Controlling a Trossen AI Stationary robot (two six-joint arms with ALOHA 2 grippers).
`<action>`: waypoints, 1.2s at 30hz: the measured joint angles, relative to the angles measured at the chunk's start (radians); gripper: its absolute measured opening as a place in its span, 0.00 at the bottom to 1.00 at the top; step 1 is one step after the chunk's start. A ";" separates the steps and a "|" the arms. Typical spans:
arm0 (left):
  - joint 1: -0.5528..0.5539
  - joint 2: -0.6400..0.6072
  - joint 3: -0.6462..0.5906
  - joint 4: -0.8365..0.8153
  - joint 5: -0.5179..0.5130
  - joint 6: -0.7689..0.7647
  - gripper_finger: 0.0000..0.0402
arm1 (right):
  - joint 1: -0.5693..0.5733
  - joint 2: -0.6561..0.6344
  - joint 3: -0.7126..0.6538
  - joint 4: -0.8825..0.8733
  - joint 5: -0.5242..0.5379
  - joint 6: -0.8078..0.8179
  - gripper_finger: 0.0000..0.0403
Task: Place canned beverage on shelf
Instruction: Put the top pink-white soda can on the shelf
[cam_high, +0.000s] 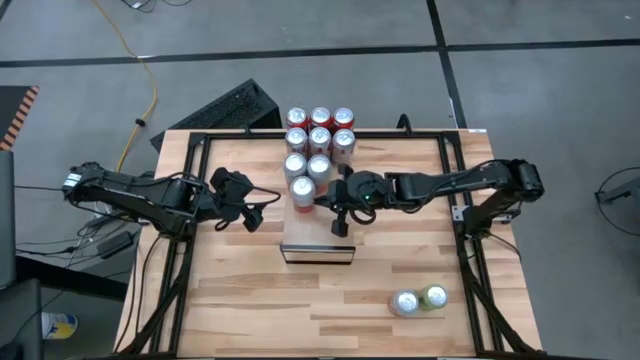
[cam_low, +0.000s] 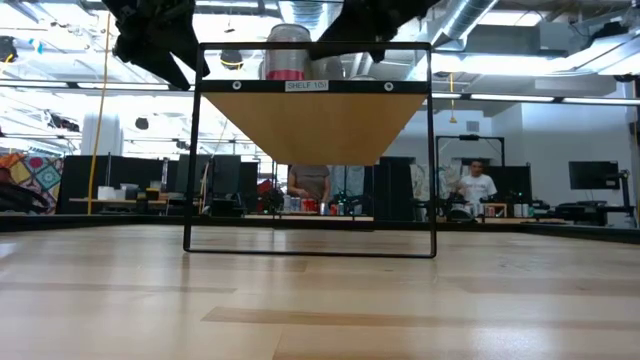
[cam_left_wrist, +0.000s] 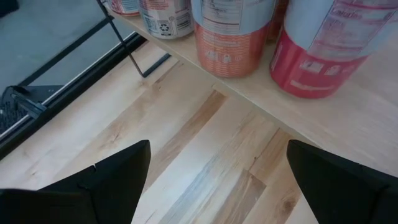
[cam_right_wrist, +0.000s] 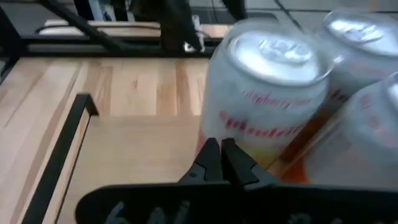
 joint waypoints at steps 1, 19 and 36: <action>0.000 0.000 0.000 0.000 -0.001 0.000 0.90 | 0.000 0.007 0.000 0.001 0.000 0.003 0.00; 0.000 0.000 0.000 0.002 -0.013 -0.007 0.90 | 0.008 -0.071 0.001 -0.133 0.066 0.110 0.00; 0.000 0.000 0.000 0.008 -0.028 -0.005 0.90 | -0.060 -0.058 0.001 0.014 0.024 0.039 0.00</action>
